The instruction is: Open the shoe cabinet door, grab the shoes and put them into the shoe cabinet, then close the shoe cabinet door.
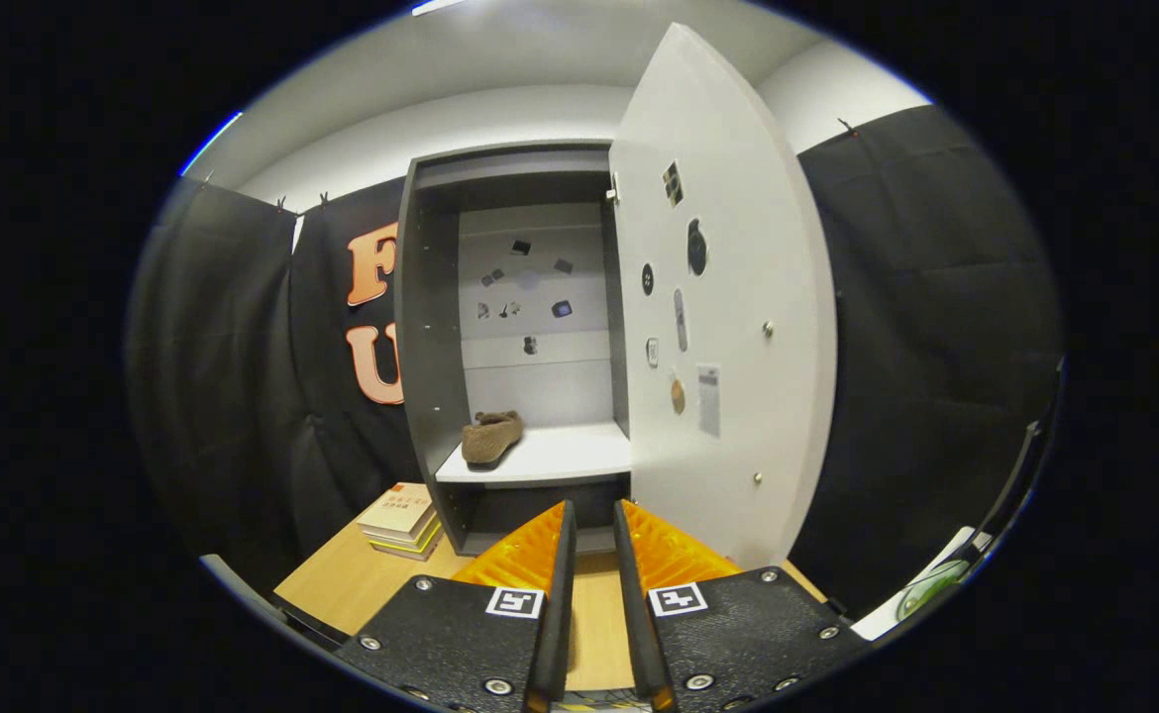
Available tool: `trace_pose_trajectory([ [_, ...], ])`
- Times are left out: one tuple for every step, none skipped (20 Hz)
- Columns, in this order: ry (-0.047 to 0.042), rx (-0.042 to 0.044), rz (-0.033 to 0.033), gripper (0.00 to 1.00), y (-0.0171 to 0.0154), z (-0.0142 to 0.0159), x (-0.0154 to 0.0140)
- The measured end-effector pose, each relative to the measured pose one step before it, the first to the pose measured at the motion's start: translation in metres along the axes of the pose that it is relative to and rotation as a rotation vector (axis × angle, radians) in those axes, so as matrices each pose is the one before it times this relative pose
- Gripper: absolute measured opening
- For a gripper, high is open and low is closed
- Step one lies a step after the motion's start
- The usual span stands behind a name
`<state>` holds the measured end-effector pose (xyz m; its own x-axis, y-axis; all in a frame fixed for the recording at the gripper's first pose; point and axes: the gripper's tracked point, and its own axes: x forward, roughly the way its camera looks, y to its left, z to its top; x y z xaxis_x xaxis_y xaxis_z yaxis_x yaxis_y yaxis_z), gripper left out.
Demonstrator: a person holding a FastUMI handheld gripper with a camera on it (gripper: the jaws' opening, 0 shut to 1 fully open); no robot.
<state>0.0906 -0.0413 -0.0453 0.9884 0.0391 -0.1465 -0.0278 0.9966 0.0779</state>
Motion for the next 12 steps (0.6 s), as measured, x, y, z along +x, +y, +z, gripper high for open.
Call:
trace_pose_trajectory([
  [0.02006,0.01268,0.01304,0.25,0.00651,-0.01182,0.00281],
  [0.02769,0.01214,0.01345,0.26,0.00906,-0.01634,0.00293],
  [0.0304,0.01023,0.01101,0.28,0.00684,-0.0162,0.00429],
  [0.03378,0.00721,0.01169,0.27,0.00675,-0.0169,0.00744],
  [0.02973,0.00628,0.01157,0.28,0.00593,-0.01613,0.00551],
  [0.02439,0.0148,0.01392,0.28,0.00789,-0.01319,0.00585],
  [0.02942,0.01523,0.0215,0.28,0.00888,-0.01406,0.00413],
  [0.02376,0.01056,0.01151,0.28,0.00596,-0.01286,0.00644],
  [0.01983,0.00465,0.01189,0.28,0.00573,-0.01063,0.00696],
  [0.02091,-0.001,0.00837,0.29,0.00357,-0.01118,0.00673],
  [0.02192,-0.00083,0.00941,0.29,0.00281,-0.01056,0.00655],
  [0.01915,-0.00087,0.00764,0.3,0.00299,-0.00924,0.00704],
])
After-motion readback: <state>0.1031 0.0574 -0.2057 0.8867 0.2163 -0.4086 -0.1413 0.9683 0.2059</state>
